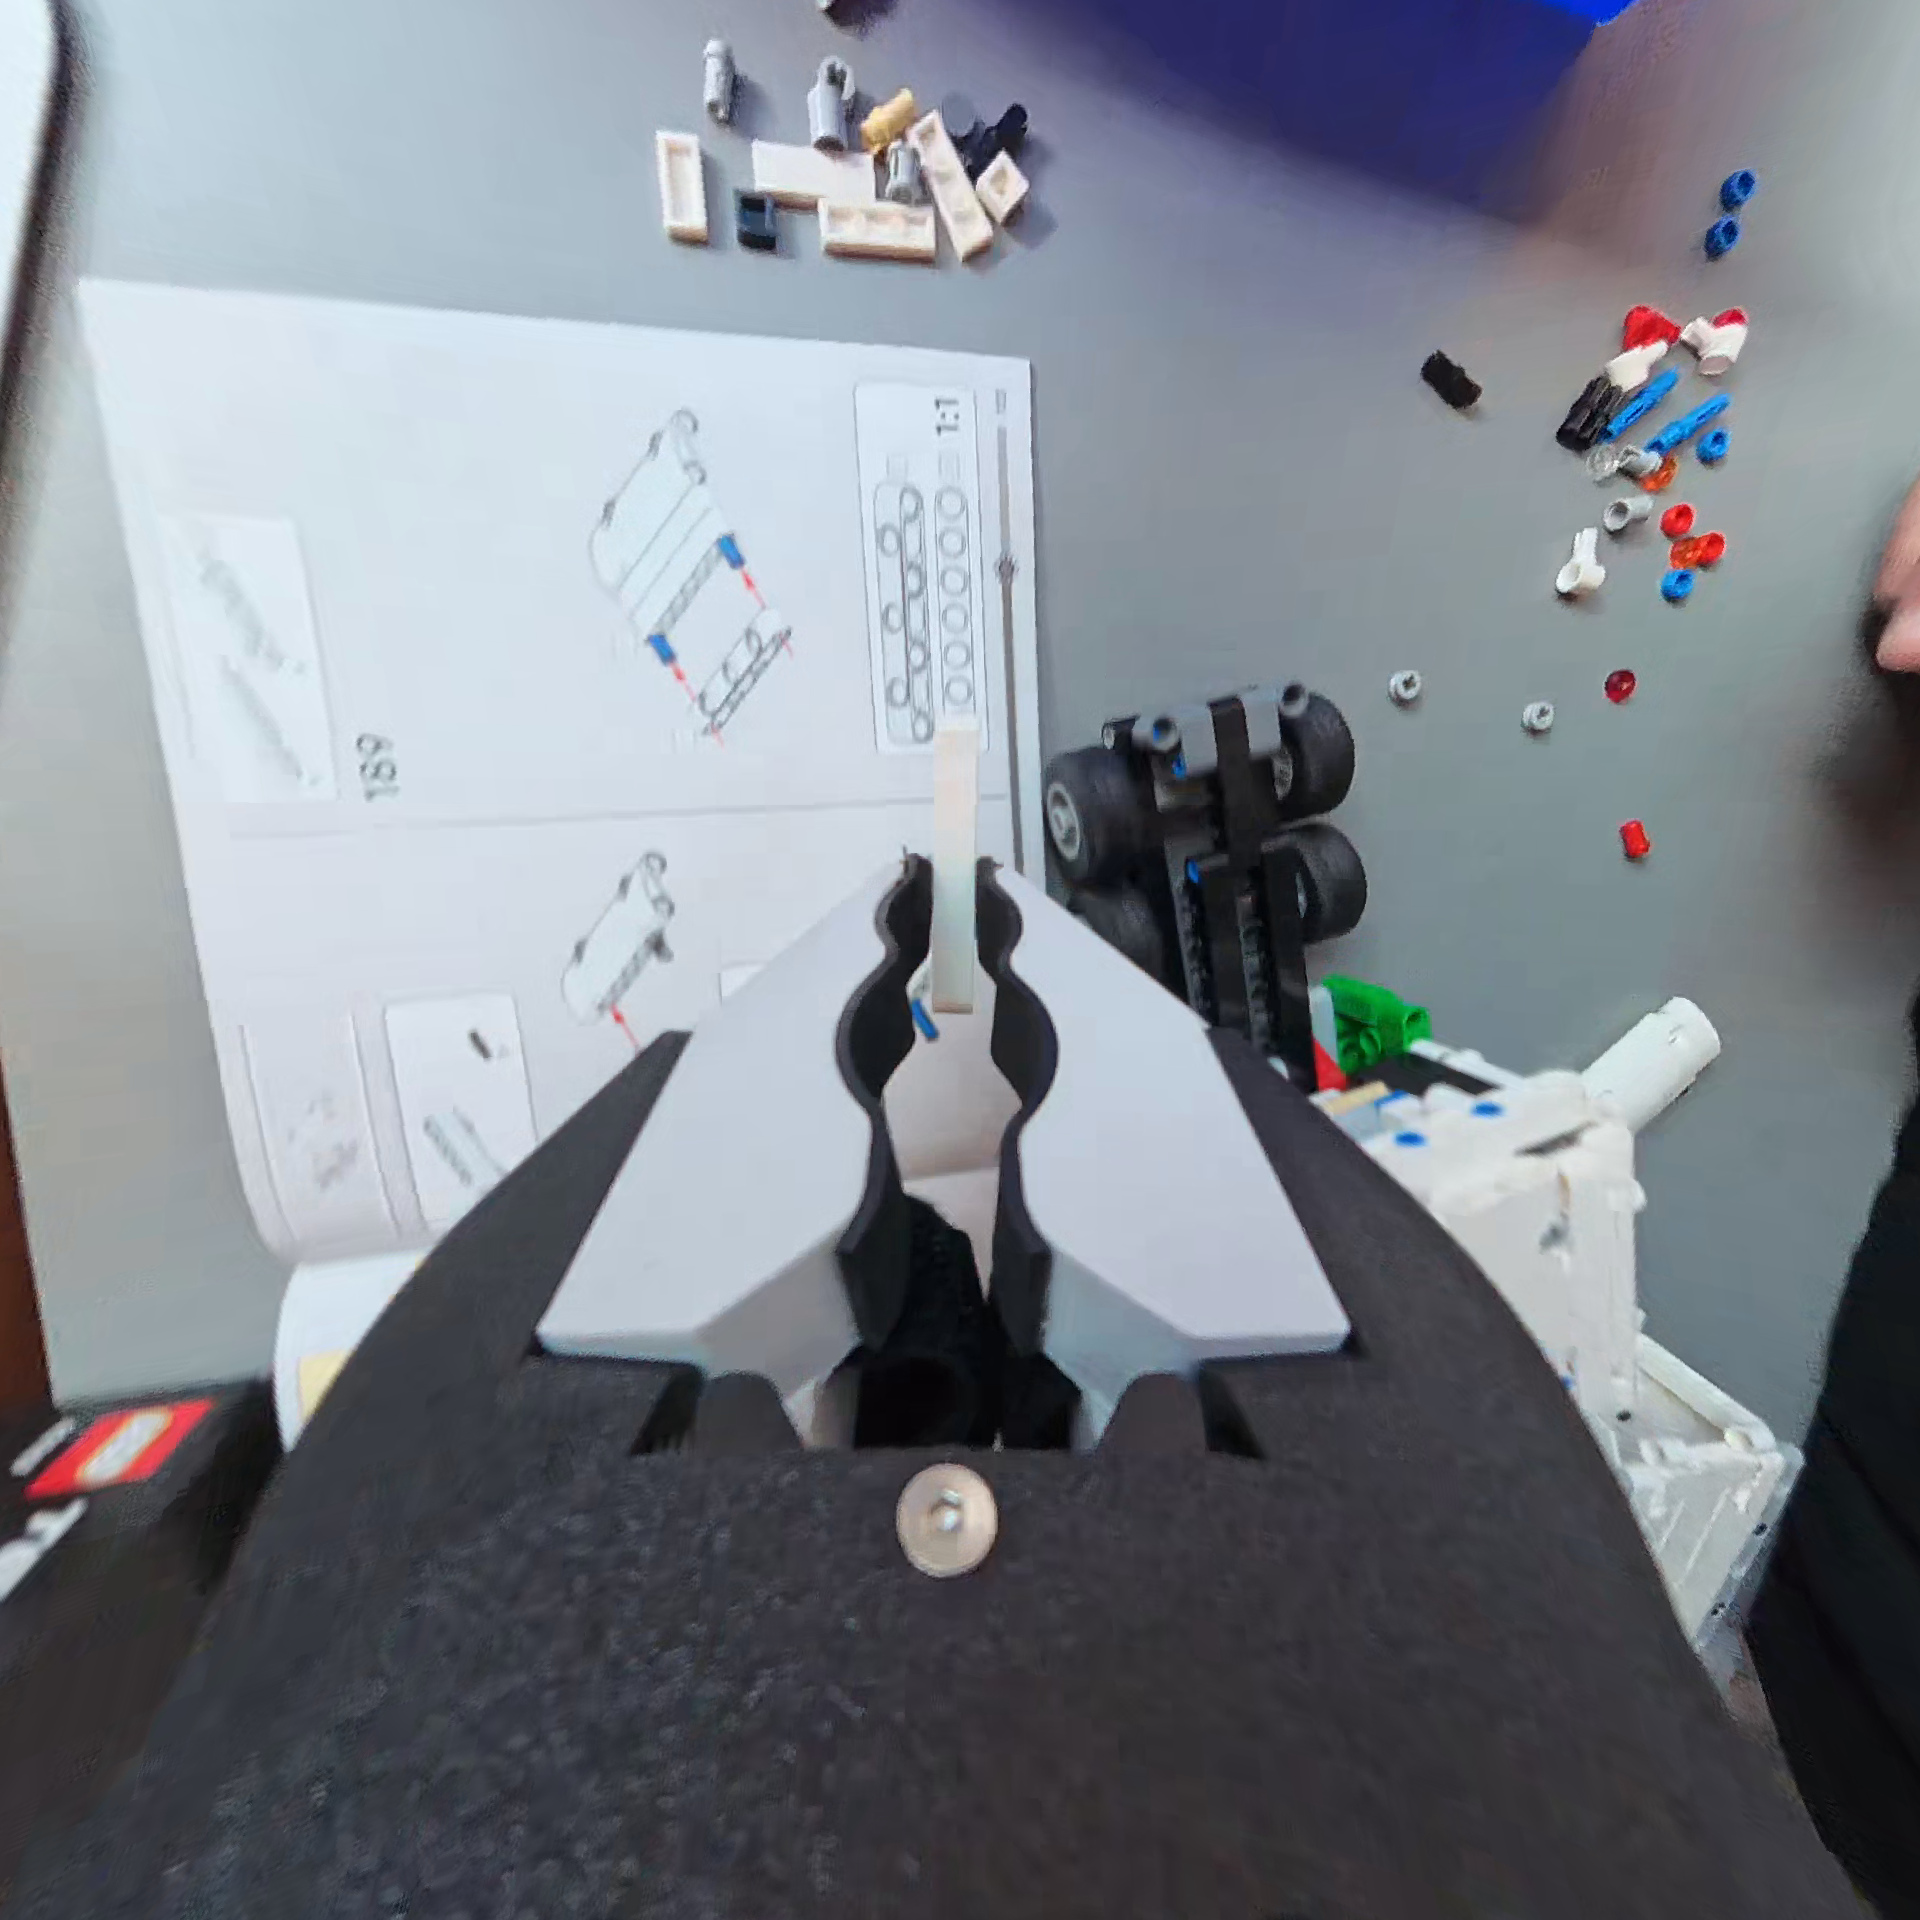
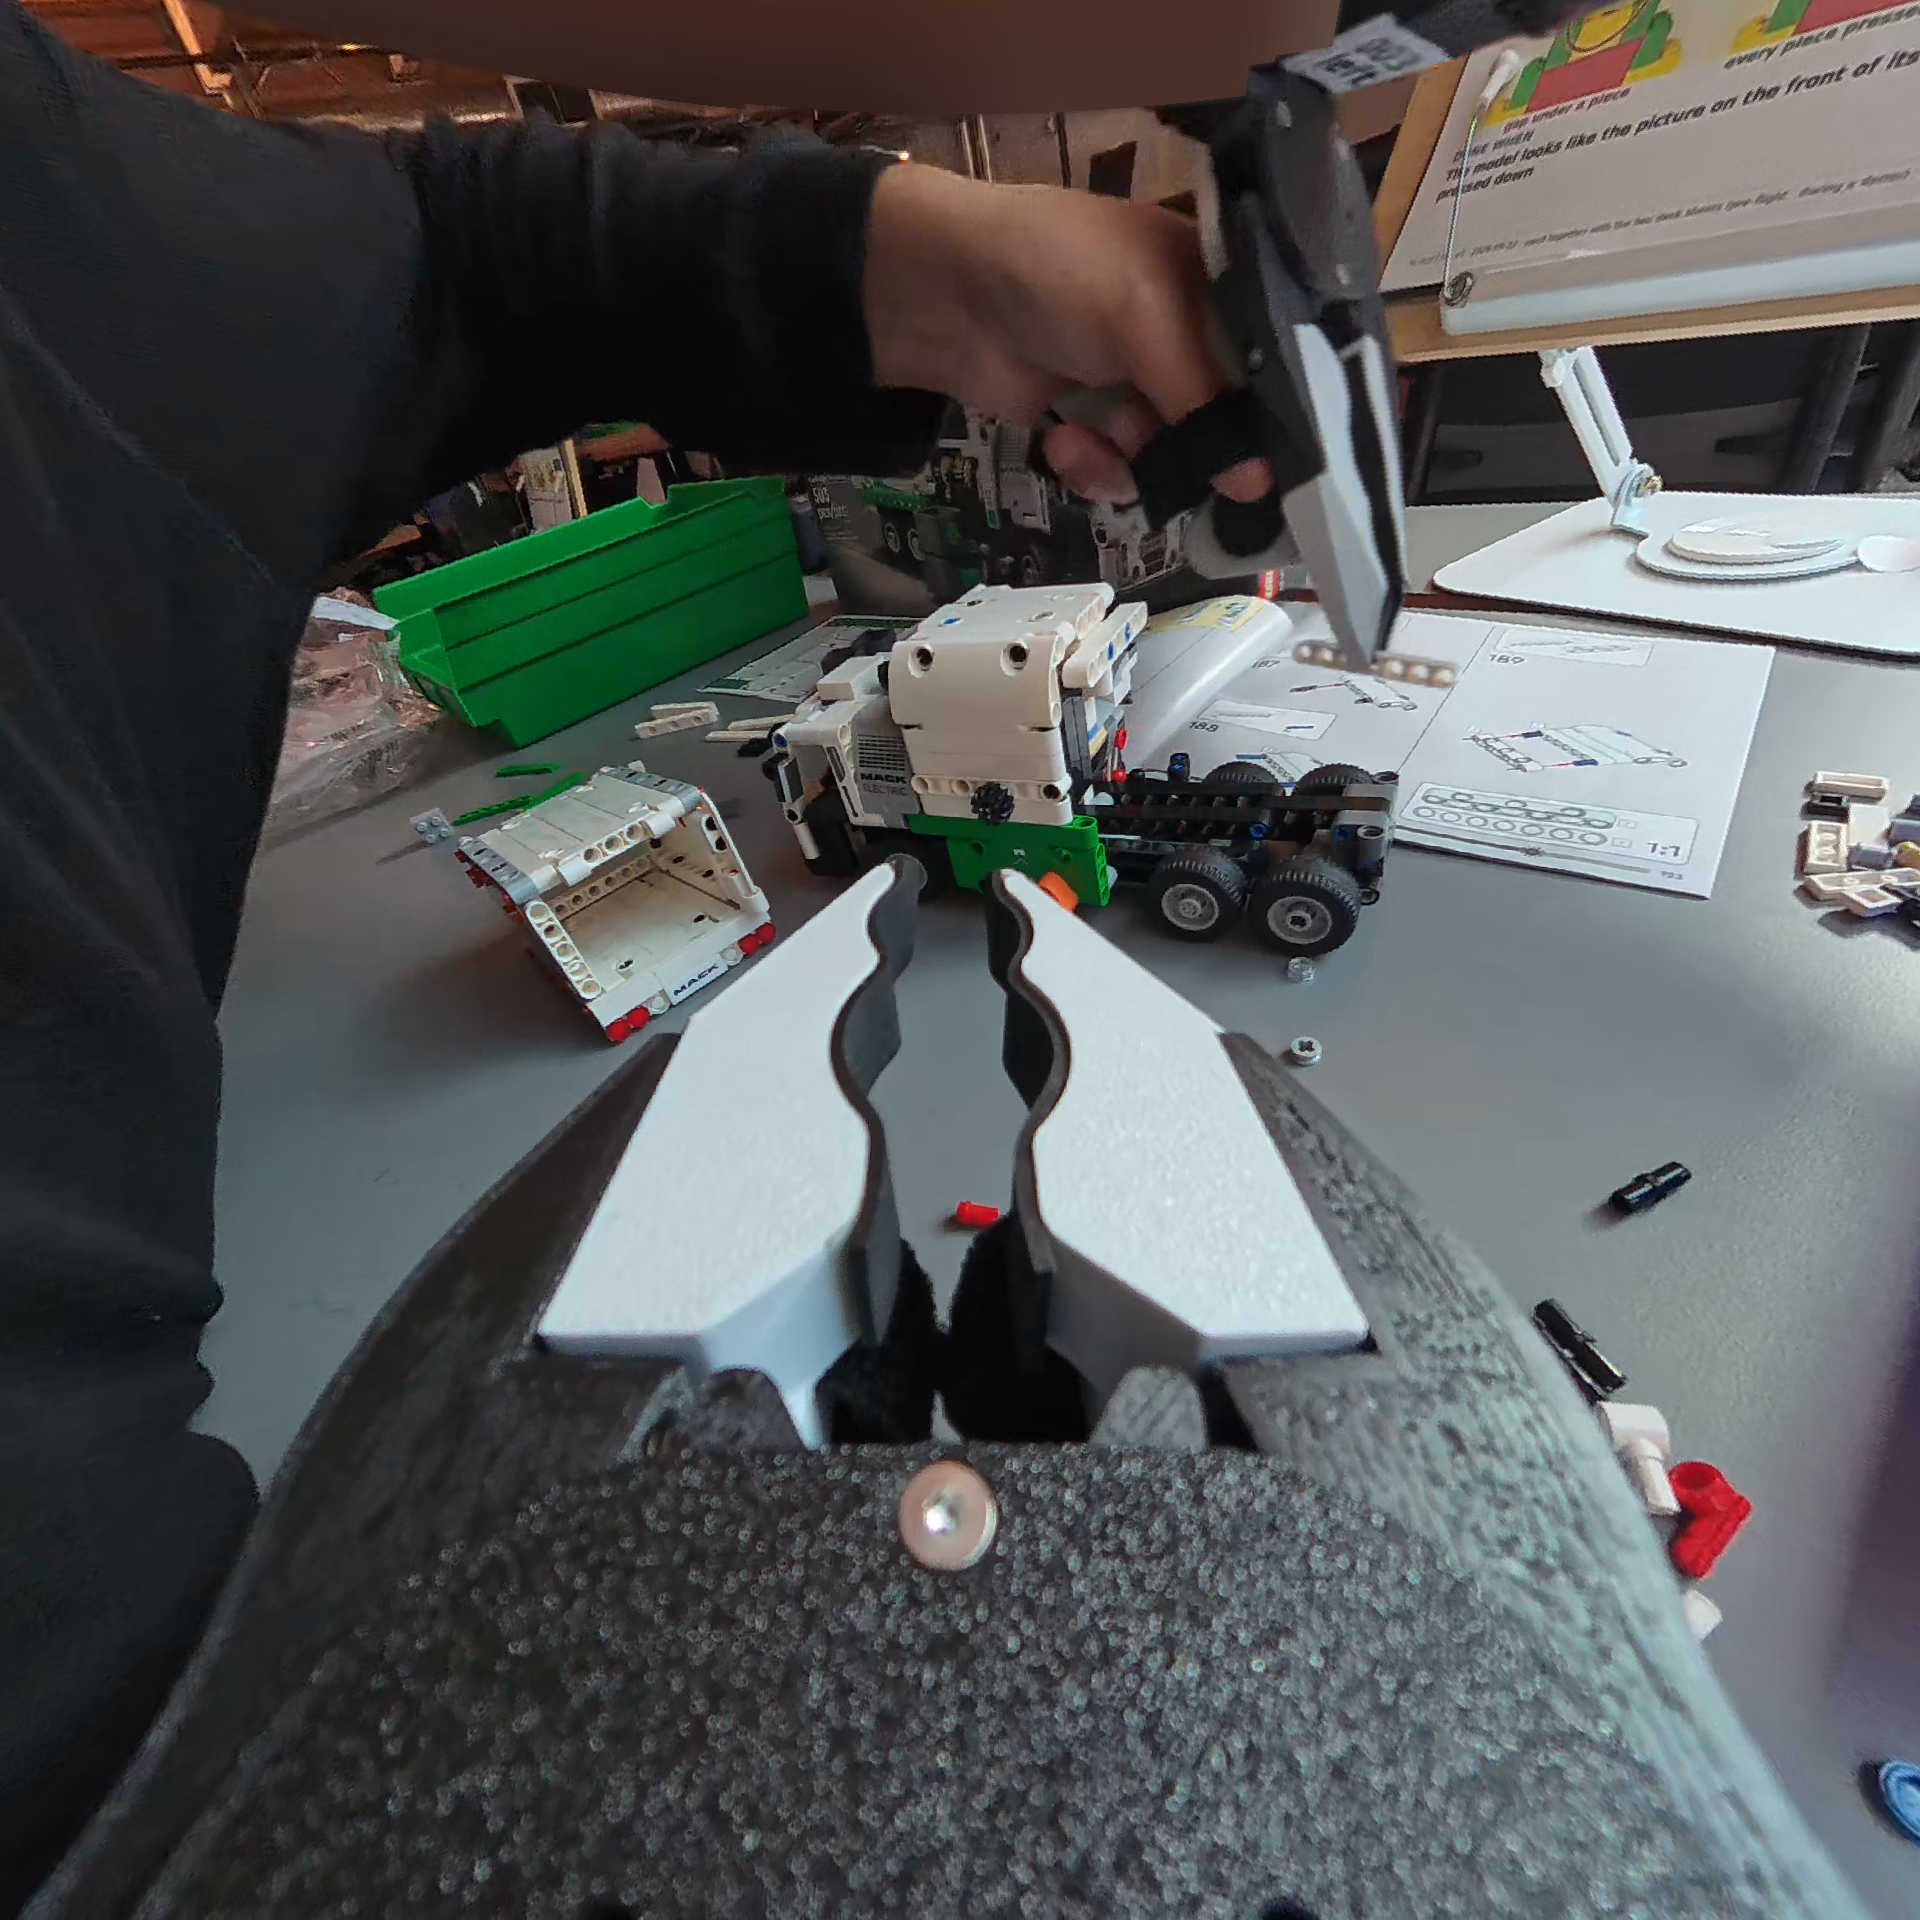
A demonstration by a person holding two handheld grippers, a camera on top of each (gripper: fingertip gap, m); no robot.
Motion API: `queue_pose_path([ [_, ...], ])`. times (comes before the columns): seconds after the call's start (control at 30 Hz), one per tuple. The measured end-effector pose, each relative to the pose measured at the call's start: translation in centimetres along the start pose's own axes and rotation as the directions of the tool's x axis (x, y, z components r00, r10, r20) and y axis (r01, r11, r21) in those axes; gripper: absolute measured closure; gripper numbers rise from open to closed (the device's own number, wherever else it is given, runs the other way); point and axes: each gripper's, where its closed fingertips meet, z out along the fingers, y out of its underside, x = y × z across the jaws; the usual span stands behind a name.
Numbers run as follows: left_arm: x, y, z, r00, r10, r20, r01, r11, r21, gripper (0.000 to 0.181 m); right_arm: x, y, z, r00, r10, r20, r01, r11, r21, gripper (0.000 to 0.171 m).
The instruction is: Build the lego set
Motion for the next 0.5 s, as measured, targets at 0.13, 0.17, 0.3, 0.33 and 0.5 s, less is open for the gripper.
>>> queue_pose_path([
  [0.13,-0.6,-2.3,2.9,0.998,0.057,0.013,-0.056,0.998,-0.041,0.175,0.0,0.0,0.0,1.0,0.003,0.002,-0.003,1.0,0.001,0.159],
  [0.17,-0.7,-2.5,3.4,0.997,0.07,0.023,-0.069,0.996,-0.052,0.175,0.0,0.0,0.0,1.0,0.005,0.004,-0.005,1.0,0.001,0.159],
  [0.3,0.4,-2.6,4.9,0.999,0.043,-0.003,-0.043,0.996,-0.074,0.175,0.0,0.0,0.0,1.0,0.012,0.007,-0.012,1.0,-0.001,0.159],
  [0.33,0.6,-2.6,5.1,0.999,0.043,-0.002,-0.043,0.996,-0.079,0.175,0.0,0.0,0.0,1.0,0.013,0.007,-0.013,1.0,0.0,0.159],
  [0.5,0.2,-2.6,5.6,1.0,0.002,0.028,0.0,0.997,-0.077,0.175,0.0,0.0,0.0,1.0,0.017,0.012,-0.017,1.0,-0.001,0.159],
])
